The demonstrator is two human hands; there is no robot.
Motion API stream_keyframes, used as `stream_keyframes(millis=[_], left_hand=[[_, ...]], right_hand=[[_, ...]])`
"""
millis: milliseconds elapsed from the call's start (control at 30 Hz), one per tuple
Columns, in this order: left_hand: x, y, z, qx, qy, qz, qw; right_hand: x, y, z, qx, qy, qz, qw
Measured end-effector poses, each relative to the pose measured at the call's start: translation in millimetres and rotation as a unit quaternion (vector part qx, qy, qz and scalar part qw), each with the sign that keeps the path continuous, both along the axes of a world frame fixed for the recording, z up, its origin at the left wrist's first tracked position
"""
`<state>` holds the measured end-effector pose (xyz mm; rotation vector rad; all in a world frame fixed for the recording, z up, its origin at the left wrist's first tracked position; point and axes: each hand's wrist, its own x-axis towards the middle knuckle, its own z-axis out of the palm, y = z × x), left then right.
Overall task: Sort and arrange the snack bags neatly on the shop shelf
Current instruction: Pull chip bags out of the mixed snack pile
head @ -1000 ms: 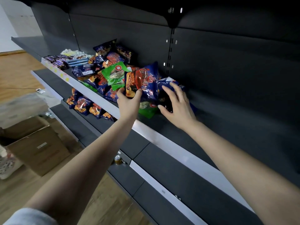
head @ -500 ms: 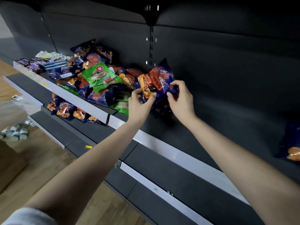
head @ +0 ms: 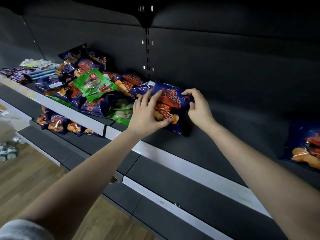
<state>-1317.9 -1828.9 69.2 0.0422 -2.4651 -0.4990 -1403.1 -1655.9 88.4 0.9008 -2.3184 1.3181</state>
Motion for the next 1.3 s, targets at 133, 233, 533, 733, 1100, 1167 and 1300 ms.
stream_keyframes(millis=[133, 233, 533, 733, 1100, 1167, 1300], left_hand=[[-3, 8, -5, 0.059, -0.022, -0.042, 0.997], [-8, 13, -5, 0.102, -0.018, -0.037, 0.994], [-20, 21, -22, 0.117, -0.012, -0.034, 0.993], [-21, 12, -30, 0.121, -0.008, -0.028, 0.992], [-22, -5, -37, 0.055, -0.103, -0.002, 0.993], [-22, -4, -38, 0.058, -0.104, -0.005, 0.993], [-23, -5, -38, 0.061, -0.109, -0.003, 0.992]], right_hand=[[2, 7, -3, 0.0, 0.007, -0.005, 1.0], [6, 11, -8, 0.014, 0.046, 0.007, 0.999], [-3, 24, -29, 0.288, 0.007, 0.019, 0.957], [-6, 19, -38, 0.339, 0.049, 0.014, 0.94], [-6, -1, -45, 0.322, 0.11, -0.012, 0.94], [-7, 0, -45, 0.332, 0.126, -0.012, 0.935], [-4, -3, -44, 0.332, 0.132, 0.002, 0.934]])
